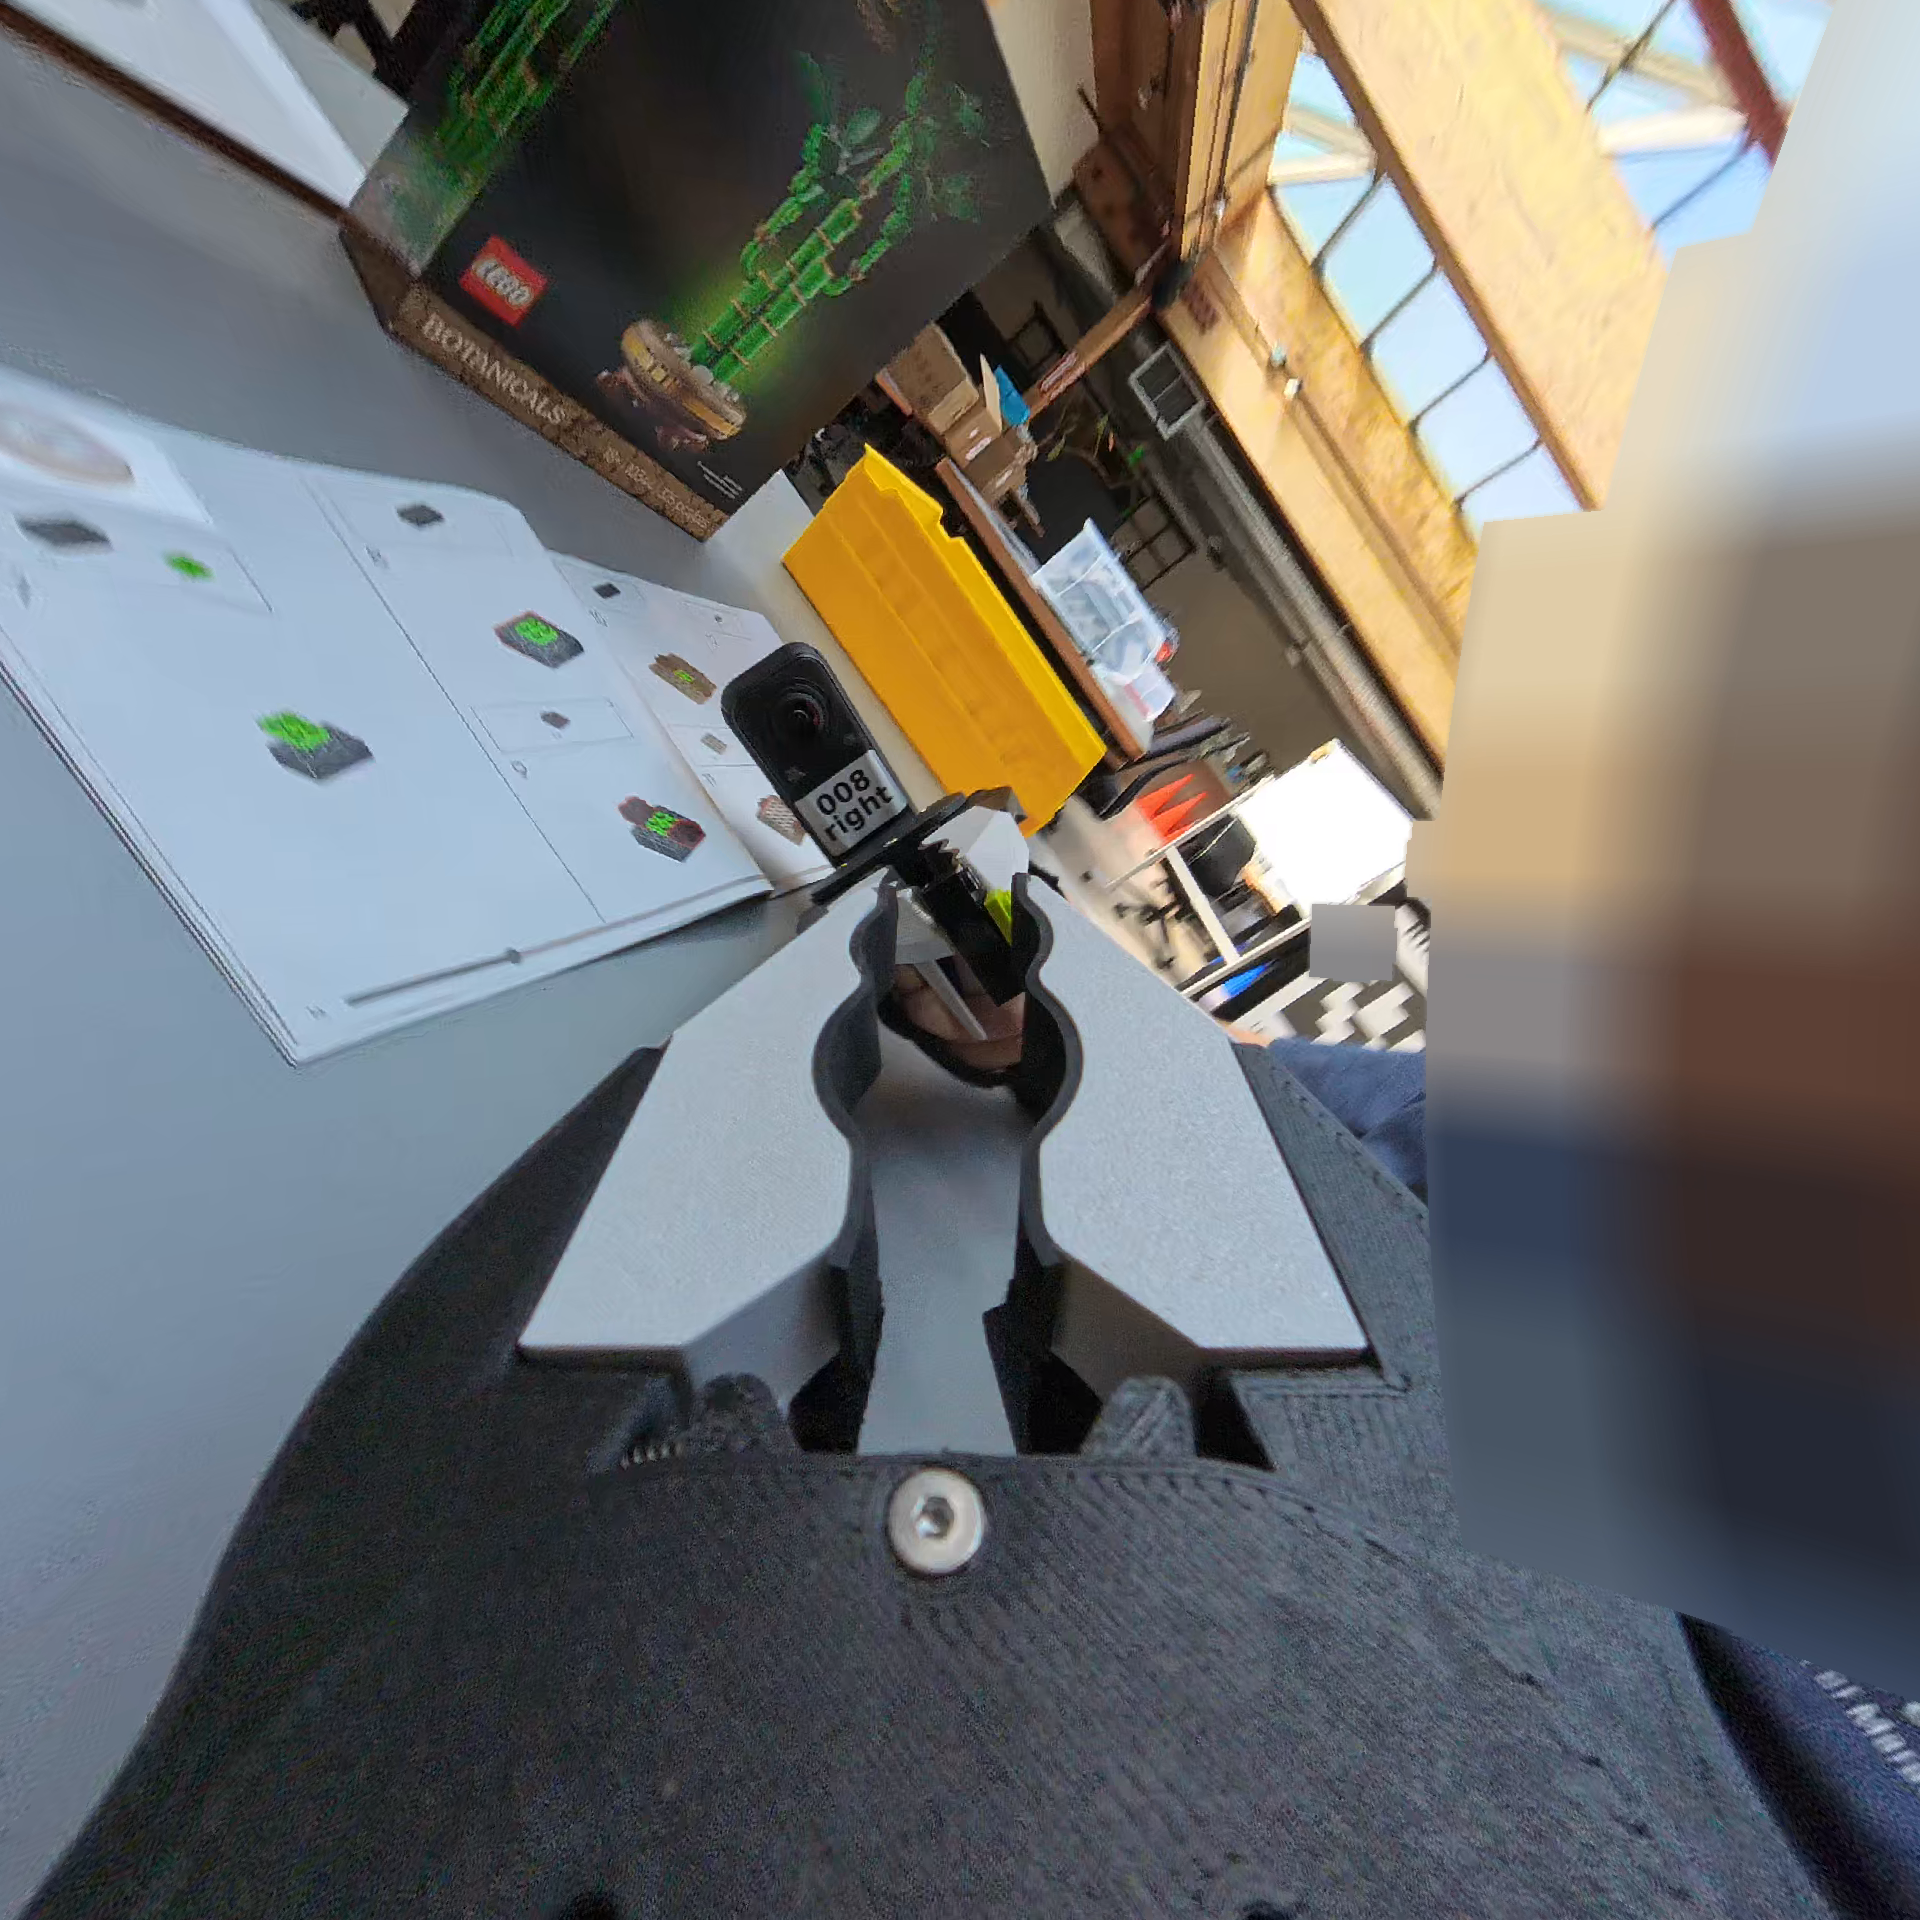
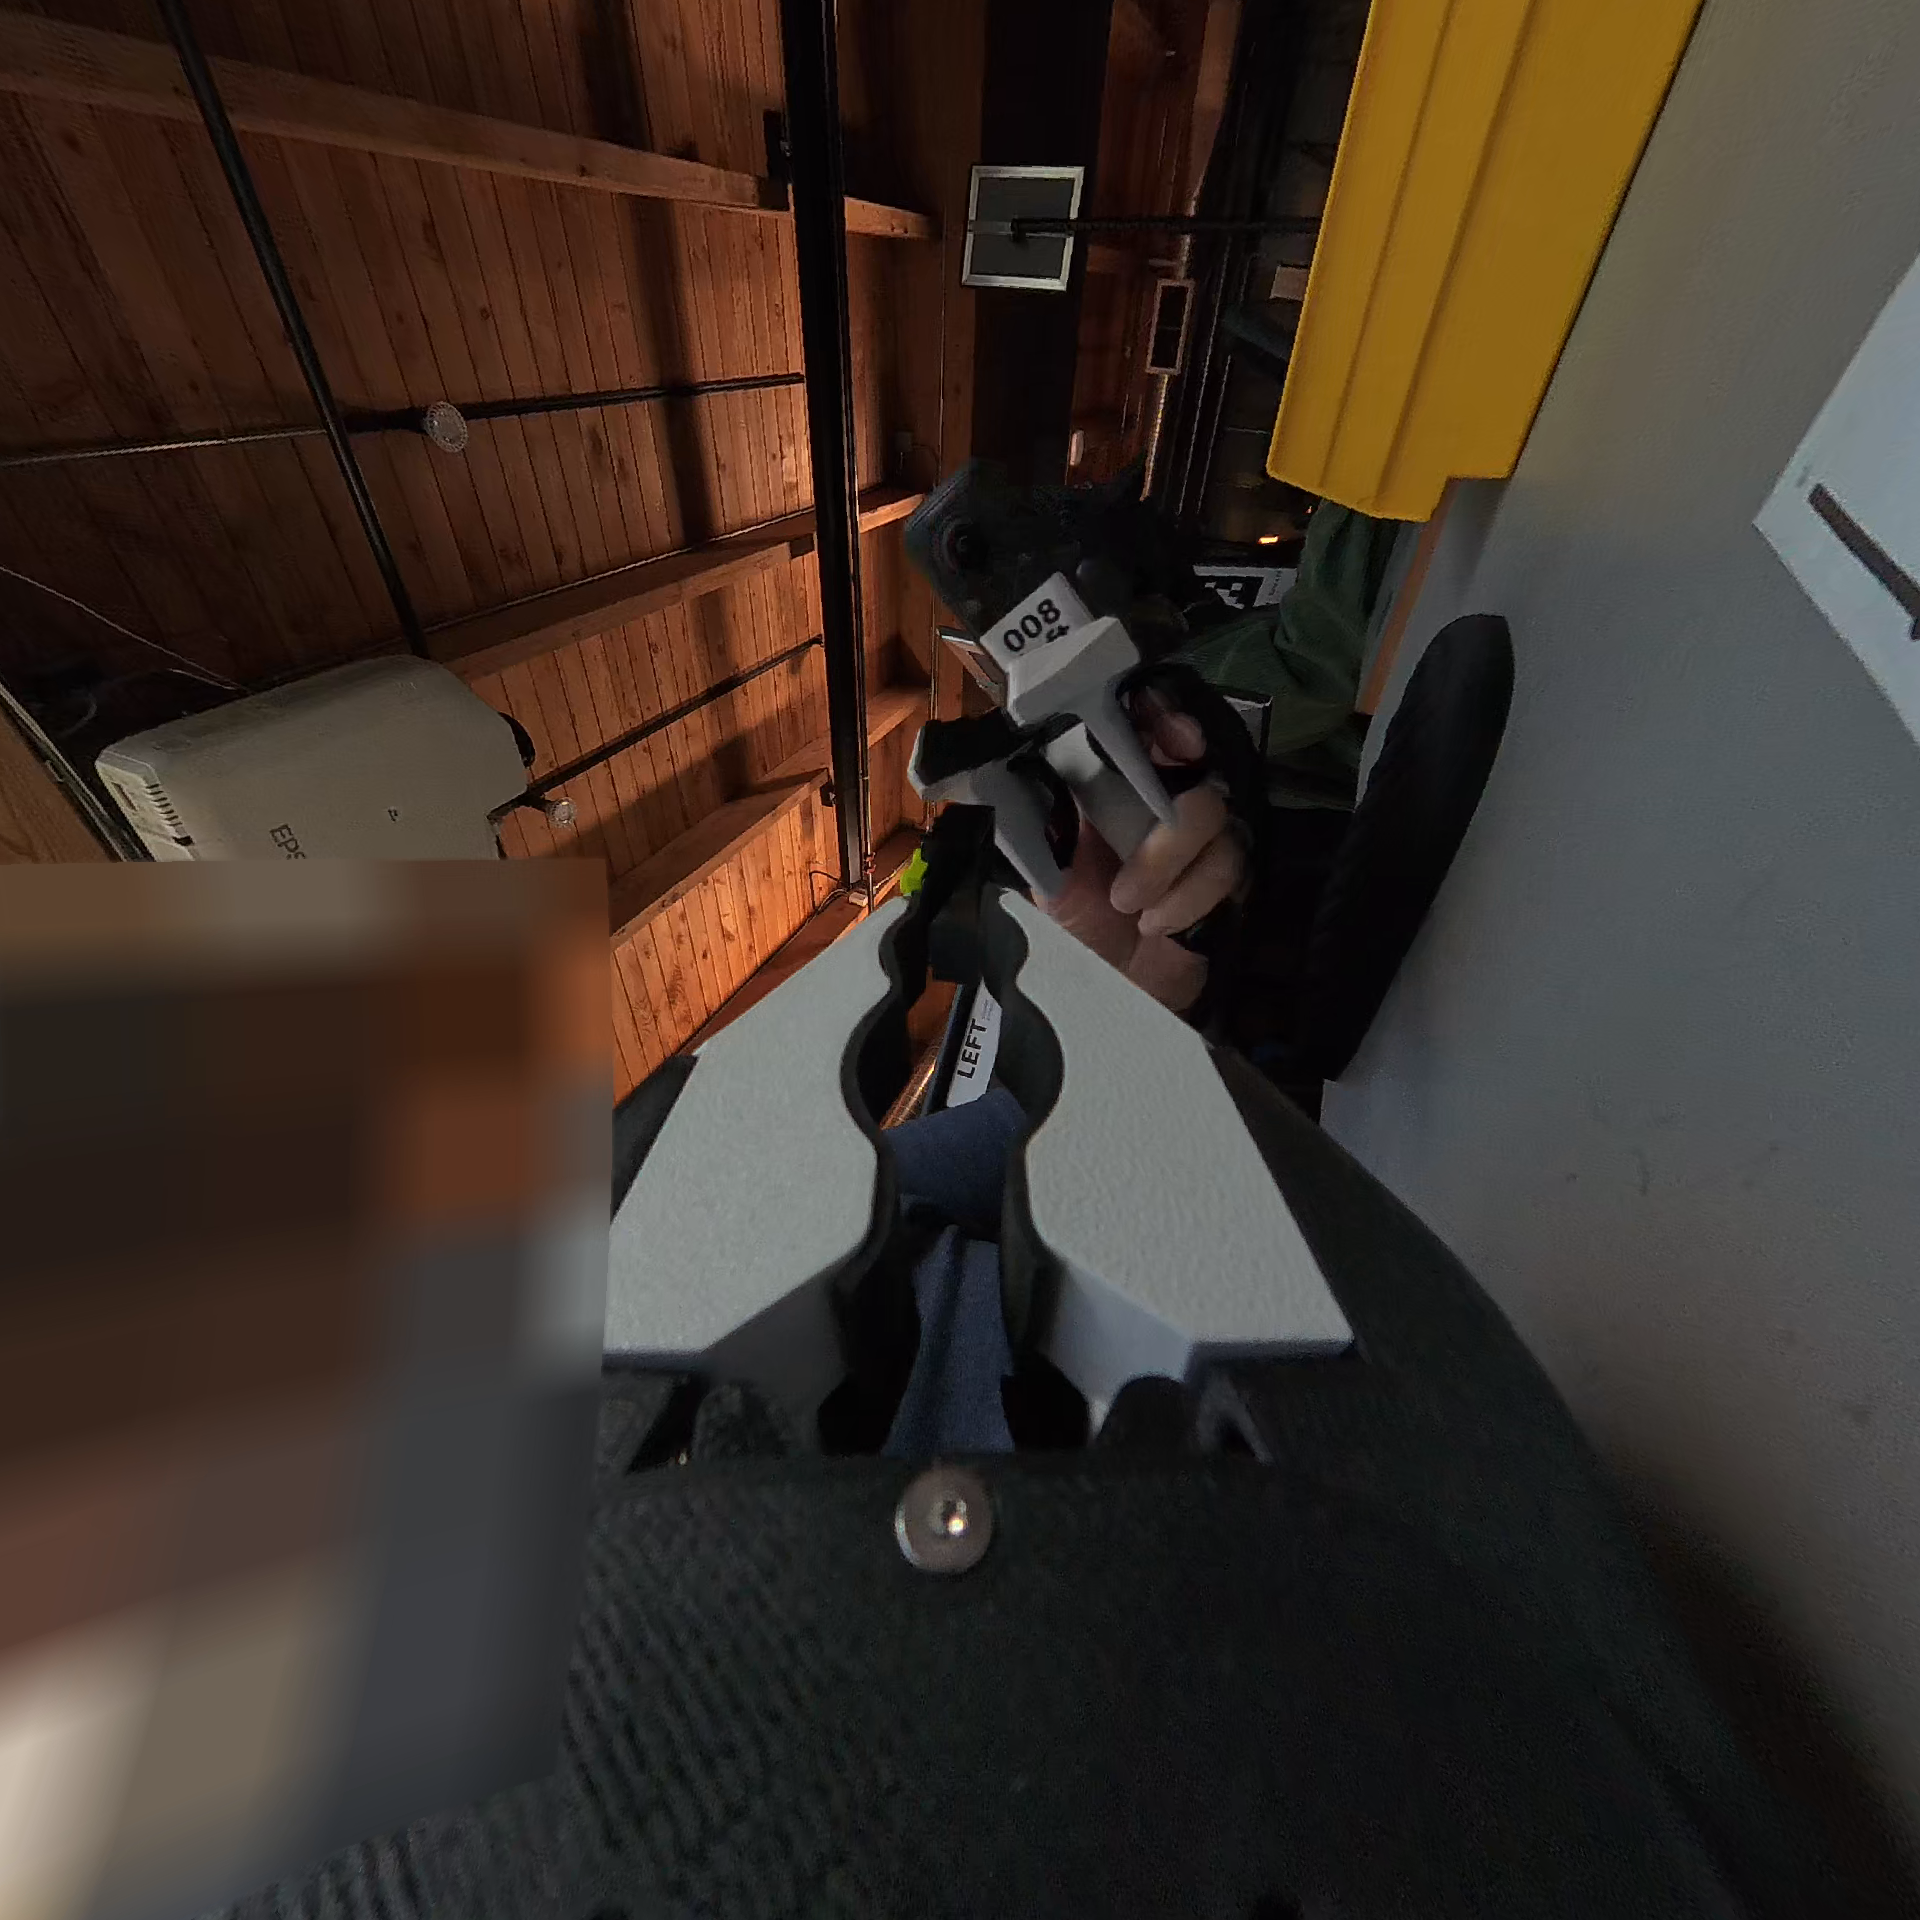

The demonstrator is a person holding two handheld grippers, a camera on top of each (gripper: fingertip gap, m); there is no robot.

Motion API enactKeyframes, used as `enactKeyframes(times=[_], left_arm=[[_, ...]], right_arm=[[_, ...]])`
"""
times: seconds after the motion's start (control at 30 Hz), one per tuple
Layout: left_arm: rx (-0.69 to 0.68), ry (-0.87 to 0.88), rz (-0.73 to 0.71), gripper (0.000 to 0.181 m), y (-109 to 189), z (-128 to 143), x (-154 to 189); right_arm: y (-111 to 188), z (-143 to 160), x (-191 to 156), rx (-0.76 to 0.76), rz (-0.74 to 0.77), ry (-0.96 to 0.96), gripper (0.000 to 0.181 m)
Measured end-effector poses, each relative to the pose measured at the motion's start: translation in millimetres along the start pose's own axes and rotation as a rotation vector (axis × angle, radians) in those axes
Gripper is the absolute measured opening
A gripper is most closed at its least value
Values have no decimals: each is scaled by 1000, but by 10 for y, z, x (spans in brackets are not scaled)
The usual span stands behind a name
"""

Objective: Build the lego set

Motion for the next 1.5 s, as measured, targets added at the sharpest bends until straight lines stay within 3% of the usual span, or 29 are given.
enactKeyframes(times=[0.1, 0.2, 0.3, 0.43, 0.83, 1.5], left_arm=[[-135, -439, -270, 29, 88, 10, 78], [-285, -718, -368, 31, -8, 79, 261], [-473, -859, -444, 32, -163, 160, 249], [-564, -983, -475, 18, -320, 194, 273], [-786, -1027, -516, 19, -293, 227, 223], [-876, -1005, -495, 13, -332, 245, 190]], right_arm=[[-12, 17, 25, -20, 17, -2, 13], [-27, 40, 55, -40, 44, 3, 13], [-33, 55, 64, -54, 57, 5, 13], [-18, 50, 66, -56, 71, 14, 8], [-29, 68, 86, -74, 84, 15, 8], [-23, 66, 84, -74, 83, 17, 8]])
Point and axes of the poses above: each gripper's, where its closed fingertips meet, y back along the fingers, z out of its underside, x = y × z across the jaws, the point moved 1 cm from there along y, back along the fingers, and after that the axes turned 15 degrees about -x, right-handed, at the moved point
